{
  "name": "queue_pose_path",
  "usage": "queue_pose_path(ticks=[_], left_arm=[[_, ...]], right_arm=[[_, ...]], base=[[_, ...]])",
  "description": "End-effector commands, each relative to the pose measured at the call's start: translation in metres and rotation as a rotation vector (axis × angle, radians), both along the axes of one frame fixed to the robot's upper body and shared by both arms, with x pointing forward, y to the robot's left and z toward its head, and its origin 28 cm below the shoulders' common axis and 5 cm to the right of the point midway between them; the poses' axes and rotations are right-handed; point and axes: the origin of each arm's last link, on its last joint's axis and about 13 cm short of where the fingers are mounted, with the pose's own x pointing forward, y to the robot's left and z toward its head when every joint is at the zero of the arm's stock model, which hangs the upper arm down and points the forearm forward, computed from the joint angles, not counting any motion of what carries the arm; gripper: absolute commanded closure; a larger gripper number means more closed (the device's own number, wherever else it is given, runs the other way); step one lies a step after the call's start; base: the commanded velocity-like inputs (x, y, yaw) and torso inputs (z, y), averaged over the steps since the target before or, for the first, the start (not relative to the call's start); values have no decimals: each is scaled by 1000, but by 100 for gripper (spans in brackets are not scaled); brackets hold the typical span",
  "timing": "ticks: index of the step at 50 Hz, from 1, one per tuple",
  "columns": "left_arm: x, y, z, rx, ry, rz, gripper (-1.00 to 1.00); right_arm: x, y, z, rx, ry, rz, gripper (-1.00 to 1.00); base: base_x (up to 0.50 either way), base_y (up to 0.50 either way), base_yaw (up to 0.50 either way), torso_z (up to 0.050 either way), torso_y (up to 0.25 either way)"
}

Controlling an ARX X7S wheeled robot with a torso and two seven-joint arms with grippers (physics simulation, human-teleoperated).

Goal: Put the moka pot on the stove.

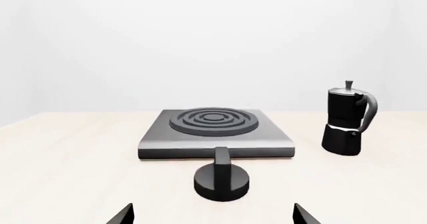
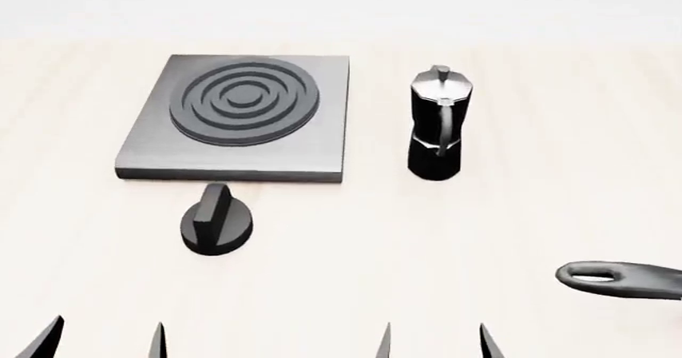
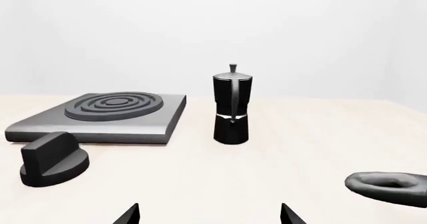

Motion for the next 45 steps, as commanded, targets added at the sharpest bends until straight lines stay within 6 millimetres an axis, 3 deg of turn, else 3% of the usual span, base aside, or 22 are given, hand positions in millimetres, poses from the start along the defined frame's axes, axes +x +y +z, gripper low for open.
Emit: queue_pose_path(ticks=[1, 45], left_arm=[[2, 1, 0, 0, 2, 3, -100], [3, 1, 2, 1, -1, -6, -100]], right_arm=[[2, 1, 0, -5, 1, -3, -100], [4, 0, -1, 12, 2, -5, -100]], base=[[227, 0, 0, 0, 0], [232, 0, 0, 0, 0]])
